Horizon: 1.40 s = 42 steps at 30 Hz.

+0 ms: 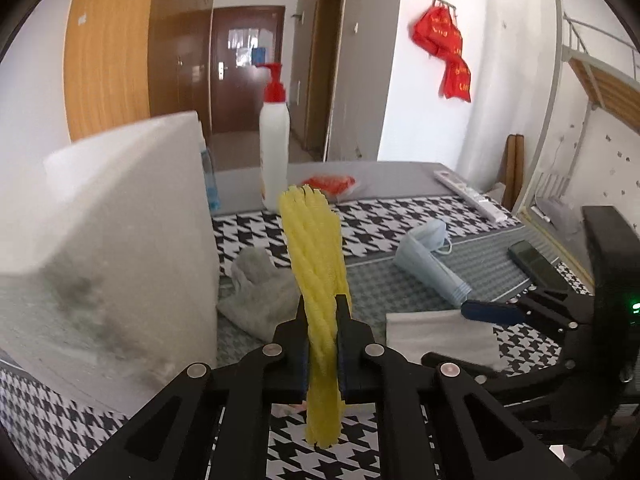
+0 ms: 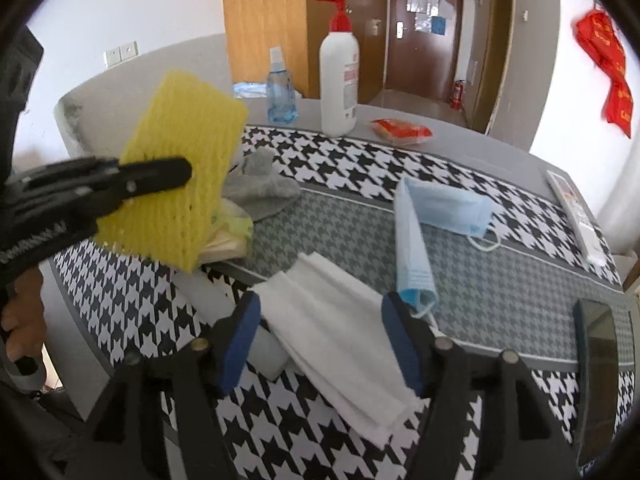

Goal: Organize soft objects

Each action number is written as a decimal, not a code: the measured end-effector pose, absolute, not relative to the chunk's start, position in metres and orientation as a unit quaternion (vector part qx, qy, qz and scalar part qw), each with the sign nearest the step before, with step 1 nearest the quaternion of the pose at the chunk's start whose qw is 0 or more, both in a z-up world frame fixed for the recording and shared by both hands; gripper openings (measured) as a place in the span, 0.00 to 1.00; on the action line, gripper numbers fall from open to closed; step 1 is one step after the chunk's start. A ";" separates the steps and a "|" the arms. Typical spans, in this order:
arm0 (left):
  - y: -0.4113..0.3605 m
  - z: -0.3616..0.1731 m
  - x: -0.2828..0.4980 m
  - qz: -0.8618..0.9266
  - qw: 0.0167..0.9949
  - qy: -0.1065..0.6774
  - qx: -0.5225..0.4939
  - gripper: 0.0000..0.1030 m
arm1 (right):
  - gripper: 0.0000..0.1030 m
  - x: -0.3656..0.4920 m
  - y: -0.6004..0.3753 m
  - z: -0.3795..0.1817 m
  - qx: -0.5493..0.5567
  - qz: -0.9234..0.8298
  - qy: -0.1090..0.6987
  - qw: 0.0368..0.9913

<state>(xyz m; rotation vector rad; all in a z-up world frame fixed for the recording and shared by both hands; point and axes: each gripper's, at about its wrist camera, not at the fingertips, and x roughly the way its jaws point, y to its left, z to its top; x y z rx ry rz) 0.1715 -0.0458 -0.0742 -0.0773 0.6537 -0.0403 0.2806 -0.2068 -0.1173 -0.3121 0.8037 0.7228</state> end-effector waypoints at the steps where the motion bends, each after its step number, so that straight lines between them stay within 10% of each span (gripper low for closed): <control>1: -0.046 -0.074 0.172 -0.021 0.946 0.321 -0.037 0.10 | 0.66 0.282 -0.204 -0.120 -0.154 0.341 0.385 0.844; 9: -0.048 -0.074 0.172 -0.028 0.946 0.320 -0.029 0.10 | 0.62 0.293 -0.191 -0.135 -0.172 0.348 0.403 0.829; 16: -0.048 -0.075 0.177 -0.033 0.945 0.324 -0.028 0.10 | 0.11 0.303 -0.198 -0.132 -0.170 0.326 0.409 0.835; 42: -0.047 -0.031 0.141 -0.033 0.967 0.252 0.002 0.10 | 0.11 0.248 -0.259 -0.021 0.015 0.328 0.269 0.905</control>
